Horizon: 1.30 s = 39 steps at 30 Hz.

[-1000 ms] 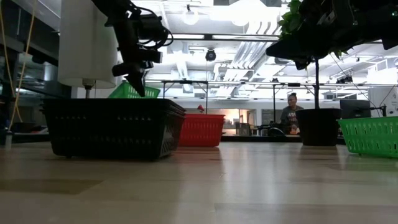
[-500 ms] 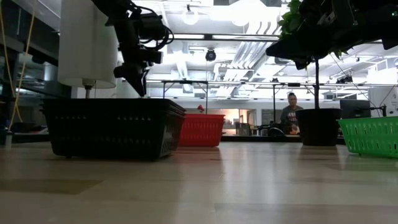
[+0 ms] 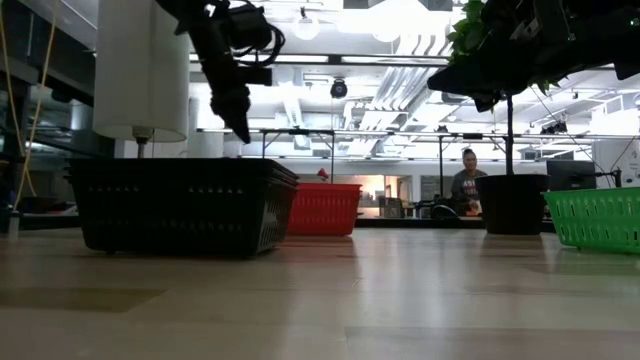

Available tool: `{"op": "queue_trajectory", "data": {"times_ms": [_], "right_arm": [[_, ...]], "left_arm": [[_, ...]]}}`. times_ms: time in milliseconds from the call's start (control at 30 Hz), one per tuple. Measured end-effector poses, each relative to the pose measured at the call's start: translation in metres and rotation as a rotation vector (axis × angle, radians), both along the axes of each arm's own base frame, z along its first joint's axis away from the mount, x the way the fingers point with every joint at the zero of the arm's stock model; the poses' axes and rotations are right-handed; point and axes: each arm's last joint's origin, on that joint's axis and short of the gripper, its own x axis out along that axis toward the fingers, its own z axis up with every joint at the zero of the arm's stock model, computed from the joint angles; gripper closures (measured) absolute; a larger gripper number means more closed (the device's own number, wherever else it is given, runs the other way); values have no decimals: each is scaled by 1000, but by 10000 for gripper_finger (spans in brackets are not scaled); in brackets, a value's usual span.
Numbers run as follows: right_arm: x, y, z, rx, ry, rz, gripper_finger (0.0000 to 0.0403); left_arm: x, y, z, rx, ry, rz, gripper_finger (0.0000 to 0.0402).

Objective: Stack baskets by color
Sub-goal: Stack the bottom green bin on the top green bin

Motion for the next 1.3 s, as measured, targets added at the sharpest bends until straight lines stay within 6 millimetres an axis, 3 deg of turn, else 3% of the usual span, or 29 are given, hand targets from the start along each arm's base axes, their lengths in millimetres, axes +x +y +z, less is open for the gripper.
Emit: {"op": "queue_trajectory", "data": {"times_ms": [133, 233, 367, 533, 633, 967, 1300], "right_arm": [[0, 0, 0, -5, 0, 0, 402], [0, 0, 0, -1, 0, 0, 402], [0, 0, 0, 0, 1, 5, 402], [0, 0, 0, -1, 5, 4, 402], [0, 0, -1, -2, 6, 0, 402], [0, 0, 0, 24, -3, -5, 402], [0, 0, 0, 25, -4, -6, 402]], "left_arm": [[12, -9, 1, -9, -114, 79, 332], [19, -20, -11, -19, -246, 131, 389], [16, -42, -41, 66, -480, 185, 398], [-7, -79, -79, 218, -790, 352, 401], [-19, -93, -96, 330, -860, 445, 401], [-20, -65, -104, 448, -973, 624, 401], [-19, -52, -138, 430, -931, 746, 401]]}}
